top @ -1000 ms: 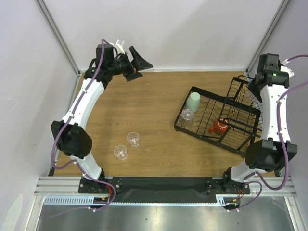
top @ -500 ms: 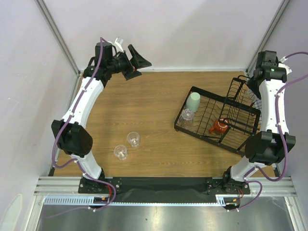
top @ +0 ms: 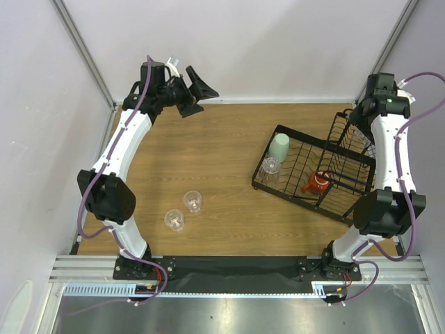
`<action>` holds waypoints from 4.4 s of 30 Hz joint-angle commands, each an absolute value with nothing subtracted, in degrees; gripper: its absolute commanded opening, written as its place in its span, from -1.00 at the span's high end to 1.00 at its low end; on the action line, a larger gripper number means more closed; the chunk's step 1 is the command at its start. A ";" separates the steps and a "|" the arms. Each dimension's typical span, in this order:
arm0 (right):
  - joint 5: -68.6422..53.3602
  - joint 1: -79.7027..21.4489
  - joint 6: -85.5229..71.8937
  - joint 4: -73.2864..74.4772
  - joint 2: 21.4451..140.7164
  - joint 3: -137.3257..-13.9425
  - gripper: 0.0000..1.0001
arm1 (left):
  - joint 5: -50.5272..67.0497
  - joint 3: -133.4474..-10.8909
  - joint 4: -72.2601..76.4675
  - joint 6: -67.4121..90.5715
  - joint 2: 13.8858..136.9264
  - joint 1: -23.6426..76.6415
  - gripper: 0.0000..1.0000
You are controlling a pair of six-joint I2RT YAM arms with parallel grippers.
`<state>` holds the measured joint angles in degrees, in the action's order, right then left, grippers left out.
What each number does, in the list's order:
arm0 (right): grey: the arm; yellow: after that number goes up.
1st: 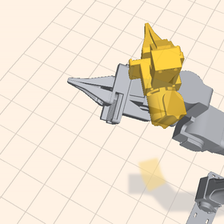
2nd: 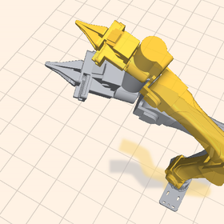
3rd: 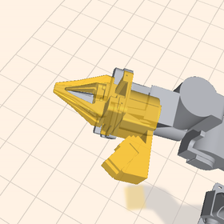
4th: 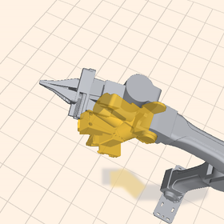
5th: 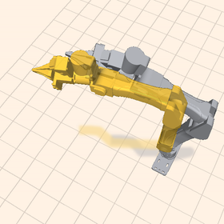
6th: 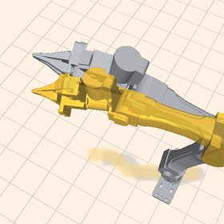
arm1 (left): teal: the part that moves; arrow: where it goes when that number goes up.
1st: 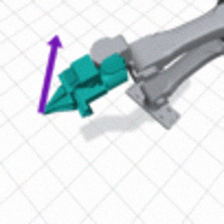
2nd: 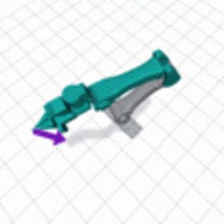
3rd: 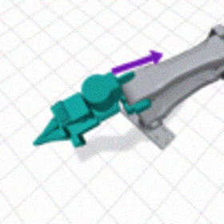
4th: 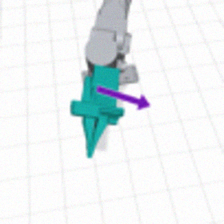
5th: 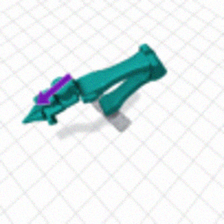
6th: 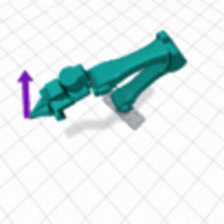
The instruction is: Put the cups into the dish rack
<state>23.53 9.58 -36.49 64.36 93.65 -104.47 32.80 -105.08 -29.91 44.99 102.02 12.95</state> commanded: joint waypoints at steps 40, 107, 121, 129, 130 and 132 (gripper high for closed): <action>-9.29 -3.87 -25.40 70.31 59.07 -91.67 -1.00 | 8.63 -87.12 -52.37 44.91 72.96 33.74 -0.99; -19.95 -4.57 -20.74 72.86 55.72 -73.65 -1.00 | -3.52 -60.29 -42.28 46.76 91.41 34.37 0.20; -24.43 -4.57 -24.17 68.47 54.59 -73.83 -1.00 | -0.44 -62.56 -44.02 43.69 92.81 33.93 0.99; -26.72 -4.48 -26.63 64.51 48.79 -69.27 -0.99 | -0.44 -74.79 -55.72 37.71 92.29 33.31 0.99; -26.89 -4.48 -26.63 64.42 48.26 -68.82 -0.99 | -0.44 -74.71 -55.64 37.71 91.68 33.14 0.99; -26.89 -4.40 -26.46 64.42 48.16 -68.29 -0.99 | 3.49 -74.10 -55.37 38.49 90.36 32.52 0.99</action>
